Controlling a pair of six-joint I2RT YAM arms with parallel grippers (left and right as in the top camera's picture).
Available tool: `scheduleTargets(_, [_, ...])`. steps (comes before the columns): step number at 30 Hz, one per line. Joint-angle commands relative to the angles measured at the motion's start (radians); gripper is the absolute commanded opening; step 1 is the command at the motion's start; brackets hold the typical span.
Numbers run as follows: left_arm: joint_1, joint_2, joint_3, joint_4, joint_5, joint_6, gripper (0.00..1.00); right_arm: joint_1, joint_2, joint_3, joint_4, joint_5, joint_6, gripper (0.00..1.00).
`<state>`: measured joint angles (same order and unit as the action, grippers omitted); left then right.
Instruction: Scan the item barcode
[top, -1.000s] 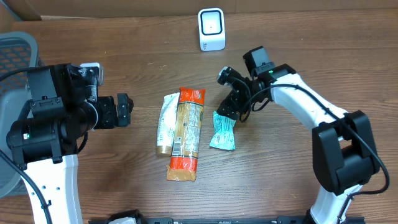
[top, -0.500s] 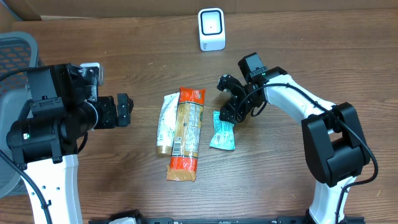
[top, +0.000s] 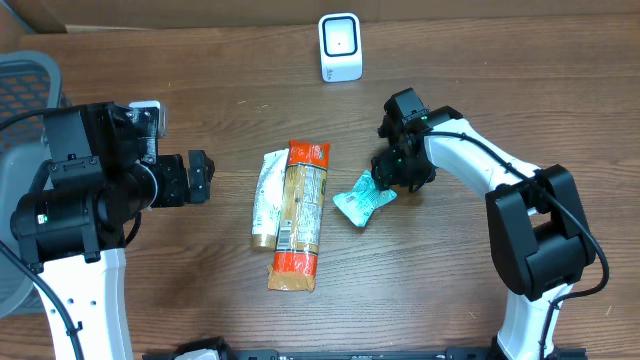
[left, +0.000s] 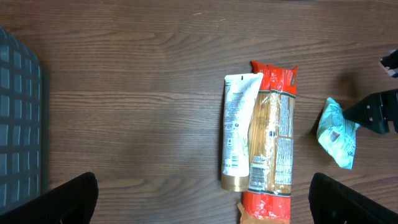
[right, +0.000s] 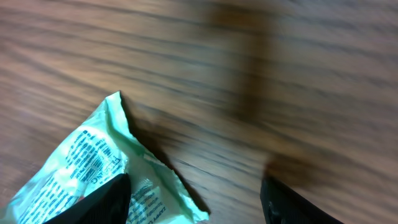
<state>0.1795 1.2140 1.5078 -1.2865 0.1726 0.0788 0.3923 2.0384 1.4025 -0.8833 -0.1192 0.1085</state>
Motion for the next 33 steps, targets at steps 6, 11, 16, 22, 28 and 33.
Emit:
scheduleTargets(6, [0.005,0.003,0.017,0.003,0.011,0.011,1.00,-0.008,-0.002,0.055,-0.153,-0.028,0.169,0.76])
scheduleTargets(11, [0.005,0.003,0.017,0.004,0.011,0.011,1.00,-0.008,-0.004,0.164,-0.272,-0.132,0.169,0.84])
scheduleTargets(16, [0.005,0.003,0.017,0.004,0.011,0.011,1.00,-0.008,-0.007,0.221,-0.320,-0.160,0.122,0.89])
scheduleTargets(22, [0.005,0.003,0.017,0.004,0.011,0.011,1.00,-0.008,-0.013,0.219,-0.303,-0.164,0.075,0.71])
scheduleTargets(28, [0.005,0.003,0.017,0.003,0.011,0.011,1.00,-0.010,-0.139,0.219,-0.244,-0.164,0.073,0.68])
scheduleTargets(33, [0.005,0.003,0.017,0.004,0.011,0.012,1.00,-0.010,-0.281,0.218,-0.263,-0.164,0.052,0.63])
